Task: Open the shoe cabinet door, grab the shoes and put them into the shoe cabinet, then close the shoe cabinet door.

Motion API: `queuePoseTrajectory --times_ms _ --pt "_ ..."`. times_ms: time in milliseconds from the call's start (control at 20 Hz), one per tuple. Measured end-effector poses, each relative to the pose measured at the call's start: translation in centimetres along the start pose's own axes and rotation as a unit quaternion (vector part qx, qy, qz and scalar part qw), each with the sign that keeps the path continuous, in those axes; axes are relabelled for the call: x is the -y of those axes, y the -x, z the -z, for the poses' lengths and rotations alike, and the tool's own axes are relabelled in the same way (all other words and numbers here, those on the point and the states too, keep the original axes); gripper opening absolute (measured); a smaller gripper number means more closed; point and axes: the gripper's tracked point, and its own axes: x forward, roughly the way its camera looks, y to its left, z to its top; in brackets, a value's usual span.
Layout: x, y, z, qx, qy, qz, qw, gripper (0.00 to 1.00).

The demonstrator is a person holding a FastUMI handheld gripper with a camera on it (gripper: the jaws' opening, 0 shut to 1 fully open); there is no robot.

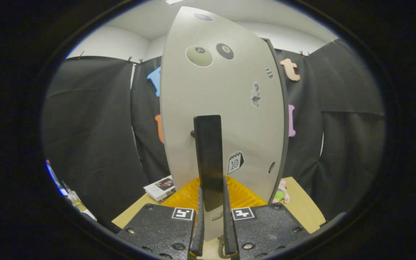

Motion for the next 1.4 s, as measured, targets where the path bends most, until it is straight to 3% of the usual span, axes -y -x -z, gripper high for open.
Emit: queuePoseTrajectory --times_ms 500,800,1200,1400 --pt "5.9 4.0 -0.1 0.007 -0.005 0.023 1.0 0.2" --pt "10.0 6.2 -0.3 -0.001 -0.007 0.013 1.0 0.16" --pt "16.7 6.6 -1.0 -0.002 -0.012 0.047 0.999 0.07" --pt "17.4 6.4 -0.9 -0.004 -0.023 0.036 0.999 0.04"
